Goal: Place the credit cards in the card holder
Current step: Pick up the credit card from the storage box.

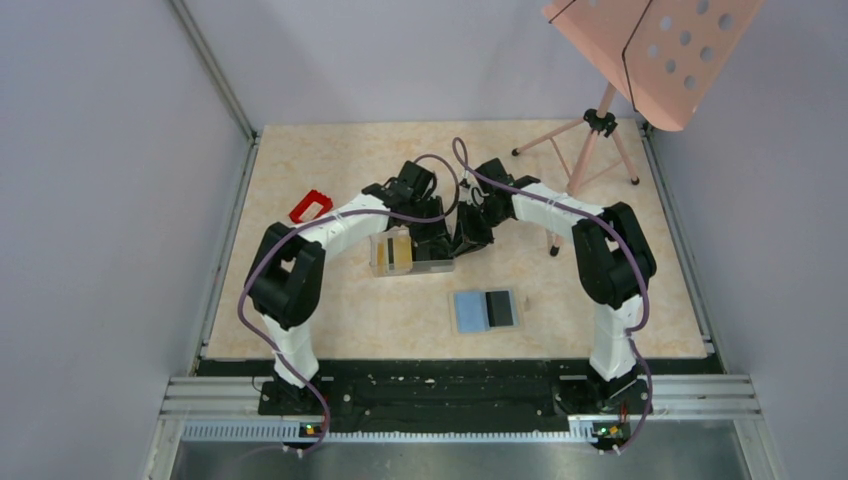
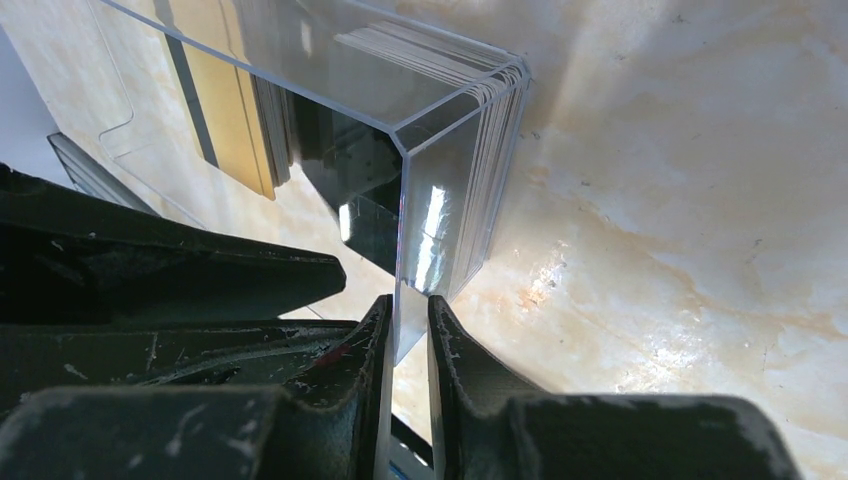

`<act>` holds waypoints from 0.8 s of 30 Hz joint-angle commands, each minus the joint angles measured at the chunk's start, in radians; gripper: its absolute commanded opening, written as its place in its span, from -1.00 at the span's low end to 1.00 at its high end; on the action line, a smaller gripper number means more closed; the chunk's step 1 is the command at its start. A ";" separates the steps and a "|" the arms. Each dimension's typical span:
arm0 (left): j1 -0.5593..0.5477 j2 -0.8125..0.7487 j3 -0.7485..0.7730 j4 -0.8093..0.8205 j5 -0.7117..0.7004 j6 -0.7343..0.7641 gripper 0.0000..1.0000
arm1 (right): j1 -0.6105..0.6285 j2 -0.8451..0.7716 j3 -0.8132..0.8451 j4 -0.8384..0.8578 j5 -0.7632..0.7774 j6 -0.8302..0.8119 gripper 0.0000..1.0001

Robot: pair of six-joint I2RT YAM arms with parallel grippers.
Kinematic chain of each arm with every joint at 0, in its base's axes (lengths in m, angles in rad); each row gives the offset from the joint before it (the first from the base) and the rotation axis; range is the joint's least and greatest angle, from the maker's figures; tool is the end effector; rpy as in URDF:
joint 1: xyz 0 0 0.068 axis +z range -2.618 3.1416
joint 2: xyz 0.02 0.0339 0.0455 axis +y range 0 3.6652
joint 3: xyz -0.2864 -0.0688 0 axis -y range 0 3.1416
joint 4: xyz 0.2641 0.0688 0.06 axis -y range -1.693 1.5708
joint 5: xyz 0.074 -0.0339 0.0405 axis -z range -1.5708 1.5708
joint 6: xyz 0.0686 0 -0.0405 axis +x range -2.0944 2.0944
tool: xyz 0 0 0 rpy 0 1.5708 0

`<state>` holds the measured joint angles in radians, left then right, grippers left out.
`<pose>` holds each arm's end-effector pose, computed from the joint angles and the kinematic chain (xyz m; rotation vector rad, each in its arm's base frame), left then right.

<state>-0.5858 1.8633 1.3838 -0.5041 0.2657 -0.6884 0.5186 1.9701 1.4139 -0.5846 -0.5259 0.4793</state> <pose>0.3586 -0.2595 0.2024 -0.0297 2.7200 -0.7808 0.3676 0.2494 0.1677 -0.2240 2.8528 0.9737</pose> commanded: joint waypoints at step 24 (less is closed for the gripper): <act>0.104 -0.028 -0.119 0.090 0.052 0.003 -0.35 | 0.004 -0.069 0.108 -0.110 0.047 -0.092 -0.42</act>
<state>-0.4606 1.7947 1.2102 -0.3820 0.3420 -0.7116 0.5198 1.9179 1.5311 -0.6991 -0.4793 0.3996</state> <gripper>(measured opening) 0.324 0.309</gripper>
